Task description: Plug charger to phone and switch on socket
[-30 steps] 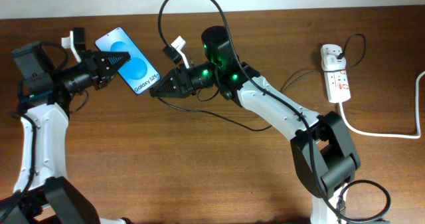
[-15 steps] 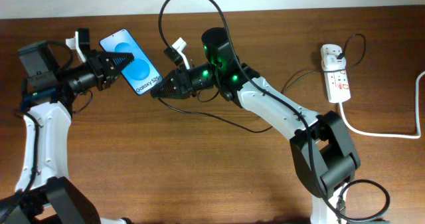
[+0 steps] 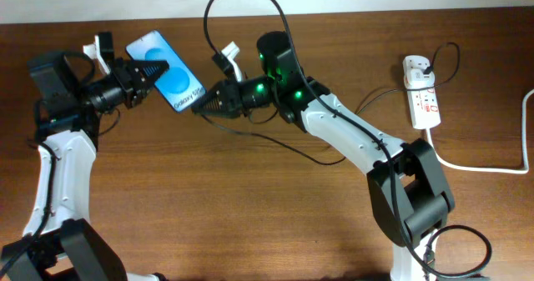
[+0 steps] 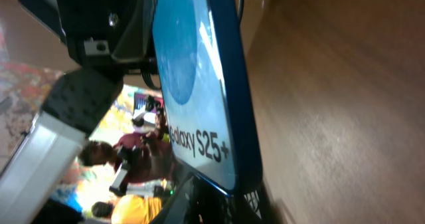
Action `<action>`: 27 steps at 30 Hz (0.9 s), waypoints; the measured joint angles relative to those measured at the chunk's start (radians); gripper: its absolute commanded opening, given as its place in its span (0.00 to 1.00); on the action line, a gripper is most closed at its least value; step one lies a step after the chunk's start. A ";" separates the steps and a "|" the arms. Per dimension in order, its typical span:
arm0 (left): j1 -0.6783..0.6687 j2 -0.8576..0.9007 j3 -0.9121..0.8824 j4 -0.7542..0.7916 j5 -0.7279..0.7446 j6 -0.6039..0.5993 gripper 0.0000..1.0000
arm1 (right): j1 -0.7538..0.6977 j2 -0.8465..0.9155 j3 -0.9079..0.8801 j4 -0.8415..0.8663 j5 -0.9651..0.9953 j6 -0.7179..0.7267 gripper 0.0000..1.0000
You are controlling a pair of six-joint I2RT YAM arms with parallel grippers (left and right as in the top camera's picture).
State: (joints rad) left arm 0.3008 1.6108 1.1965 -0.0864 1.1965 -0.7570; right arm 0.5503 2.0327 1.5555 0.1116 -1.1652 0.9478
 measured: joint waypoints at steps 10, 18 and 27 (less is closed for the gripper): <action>0.008 0.000 -0.015 0.083 0.020 -0.130 0.00 | -0.016 -0.005 0.036 -0.038 0.099 0.010 0.47; 0.054 0.000 -0.022 -0.086 0.061 0.123 0.00 | -0.165 -0.006 0.047 -0.243 0.107 -0.185 0.66; 0.031 -0.021 -0.023 -0.108 0.304 0.449 0.00 | -0.296 -0.010 0.056 -0.729 0.402 -0.783 0.74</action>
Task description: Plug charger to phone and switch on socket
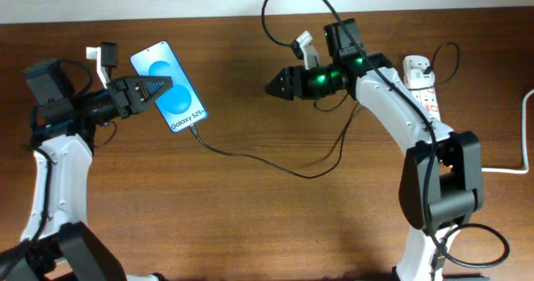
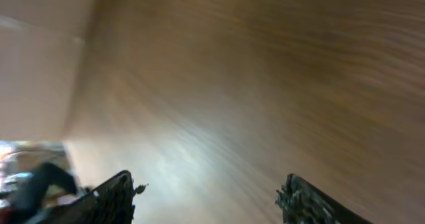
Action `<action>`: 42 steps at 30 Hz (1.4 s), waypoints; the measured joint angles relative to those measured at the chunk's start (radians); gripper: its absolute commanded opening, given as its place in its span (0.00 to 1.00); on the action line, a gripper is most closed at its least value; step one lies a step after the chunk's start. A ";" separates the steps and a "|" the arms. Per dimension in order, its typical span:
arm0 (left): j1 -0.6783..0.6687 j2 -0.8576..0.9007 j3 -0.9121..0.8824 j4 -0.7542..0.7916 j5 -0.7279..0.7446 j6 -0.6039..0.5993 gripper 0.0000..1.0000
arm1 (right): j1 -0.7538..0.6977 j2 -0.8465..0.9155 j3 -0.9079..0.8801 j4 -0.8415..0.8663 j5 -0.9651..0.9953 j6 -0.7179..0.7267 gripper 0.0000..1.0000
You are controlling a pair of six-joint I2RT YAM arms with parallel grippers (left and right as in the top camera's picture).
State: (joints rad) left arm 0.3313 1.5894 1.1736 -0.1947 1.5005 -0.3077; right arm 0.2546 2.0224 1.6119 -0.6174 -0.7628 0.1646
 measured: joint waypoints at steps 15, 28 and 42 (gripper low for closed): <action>-0.284 -0.066 0.000 0.000 -0.023 -0.604 0.00 | -0.021 -0.032 0.496 -0.784 0.657 -0.064 0.81; -0.436 0.156 0.000 -0.338 -0.397 -0.011 0.00 | -0.021 -0.284 0.665 -0.962 0.806 -0.060 1.00; -0.472 0.436 0.000 -0.317 -0.602 0.021 0.00 | -0.021 -0.284 0.665 -0.983 0.808 -0.039 0.98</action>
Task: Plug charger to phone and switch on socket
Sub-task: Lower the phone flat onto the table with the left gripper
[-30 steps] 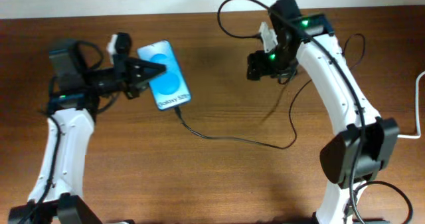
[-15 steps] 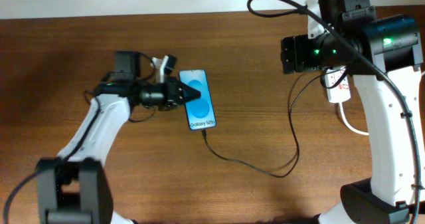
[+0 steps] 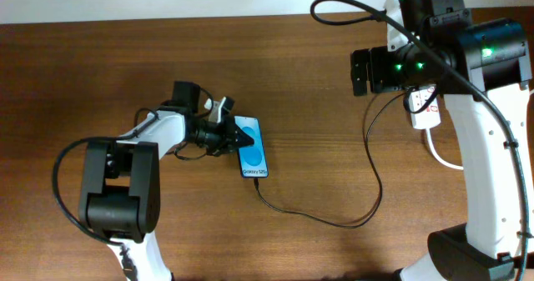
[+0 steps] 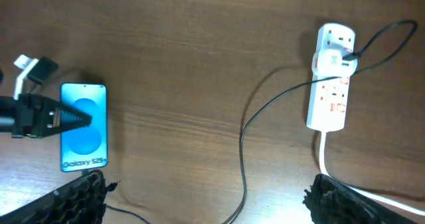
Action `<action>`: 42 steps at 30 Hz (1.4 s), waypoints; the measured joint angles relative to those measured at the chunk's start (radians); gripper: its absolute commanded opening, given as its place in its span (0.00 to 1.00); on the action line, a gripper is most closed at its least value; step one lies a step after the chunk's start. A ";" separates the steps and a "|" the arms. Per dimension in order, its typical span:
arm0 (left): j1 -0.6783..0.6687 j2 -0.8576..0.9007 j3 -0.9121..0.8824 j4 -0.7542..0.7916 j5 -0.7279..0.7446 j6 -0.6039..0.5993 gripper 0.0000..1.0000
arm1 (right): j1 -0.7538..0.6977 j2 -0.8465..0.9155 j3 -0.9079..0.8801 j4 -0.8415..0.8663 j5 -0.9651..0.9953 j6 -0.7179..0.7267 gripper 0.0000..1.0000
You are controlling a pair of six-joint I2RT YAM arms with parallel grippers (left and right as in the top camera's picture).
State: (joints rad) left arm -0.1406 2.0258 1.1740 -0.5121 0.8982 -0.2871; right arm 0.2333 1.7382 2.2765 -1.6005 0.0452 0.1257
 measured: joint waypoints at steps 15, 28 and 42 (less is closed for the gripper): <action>-0.101 0.014 0.001 -0.004 -0.083 -0.026 0.03 | 0.000 0.000 0.000 -0.019 -0.008 0.032 0.98; -0.105 0.007 0.001 -0.003 -0.108 -0.046 0.06 | 0.000 0.000 0.000 -0.019 -0.008 0.032 0.98; -0.135 -0.003 0.000 0.001 -0.215 -0.051 0.32 | 0.000 0.018 0.000 -0.020 -0.008 0.032 0.98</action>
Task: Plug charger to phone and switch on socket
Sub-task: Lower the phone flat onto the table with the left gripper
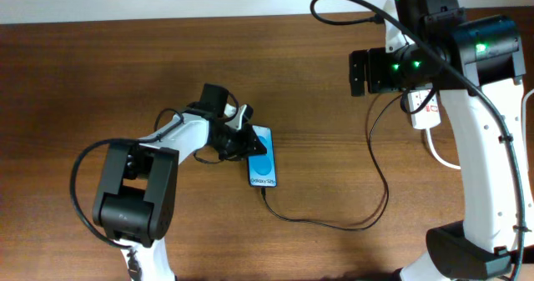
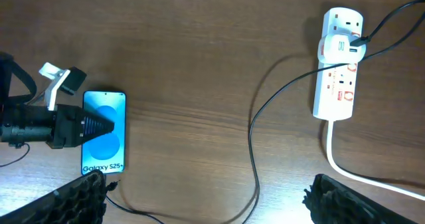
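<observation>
The blue phone [image 1: 262,169] lies screen up at the table's middle, also seen in the right wrist view [image 2: 104,134]. My left gripper [image 1: 253,144] reaches in from the left, its fingers [image 2: 93,125] closed over the phone's upper half. A black charger cable [image 1: 375,160] runs from the phone's bottom end to the white charger plug [image 2: 342,46], which sits in the white power strip [image 2: 337,88]. My right gripper [image 2: 212,207] hangs high above the table, open, with nothing between its fingers [image 2: 80,196].
The power strip's white lead [image 2: 345,163] runs off toward the right edge. My right arm [image 1: 467,56] covers most of the strip in the overhead view. The black cable loops over the wooden table [image 1: 334,131] between phone and strip.
The phone and my left gripper have shifted a little to the right and nearer the front edge. My right arm hangs almost where it was, still open.
First my left gripper held the phone up at the far left with my right gripper at its bottom end. Then the cable hung from the phone and my right gripper was open, away to the right. Later the phone was at the table's middle, my right arm high near the strip.
</observation>
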Action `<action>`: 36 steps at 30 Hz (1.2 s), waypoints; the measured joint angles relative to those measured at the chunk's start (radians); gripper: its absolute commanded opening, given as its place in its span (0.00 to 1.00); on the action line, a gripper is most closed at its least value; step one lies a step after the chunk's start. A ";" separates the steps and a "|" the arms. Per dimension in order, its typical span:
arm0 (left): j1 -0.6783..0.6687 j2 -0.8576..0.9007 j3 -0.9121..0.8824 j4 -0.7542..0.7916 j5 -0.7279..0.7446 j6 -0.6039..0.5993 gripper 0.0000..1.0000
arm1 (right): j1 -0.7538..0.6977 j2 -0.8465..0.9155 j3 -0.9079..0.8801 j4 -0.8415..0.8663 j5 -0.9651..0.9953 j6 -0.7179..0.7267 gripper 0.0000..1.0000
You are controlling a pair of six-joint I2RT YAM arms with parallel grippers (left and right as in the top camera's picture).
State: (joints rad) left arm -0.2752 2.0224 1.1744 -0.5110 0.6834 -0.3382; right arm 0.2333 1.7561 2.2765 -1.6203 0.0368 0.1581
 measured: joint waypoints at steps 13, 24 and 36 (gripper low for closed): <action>-0.005 -0.014 0.006 -0.073 -0.030 0.002 0.42 | 0.000 0.000 0.000 -0.001 0.000 0.000 0.99; -0.010 -0.033 0.013 -0.108 -0.110 -0.048 0.44 | 0.000 0.000 0.000 -0.003 0.000 0.000 0.98; -0.012 -0.035 0.019 -0.121 -0.142 -0.085 0.42 | 0.000 0.000 0.000 -0.011 0.000 0.000 0.98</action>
State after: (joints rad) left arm -0.2871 1.9877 1.1931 -0.6319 0.5415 -0.4236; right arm 0.2333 1.7561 2.2765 -1.6318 0.0368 0.1581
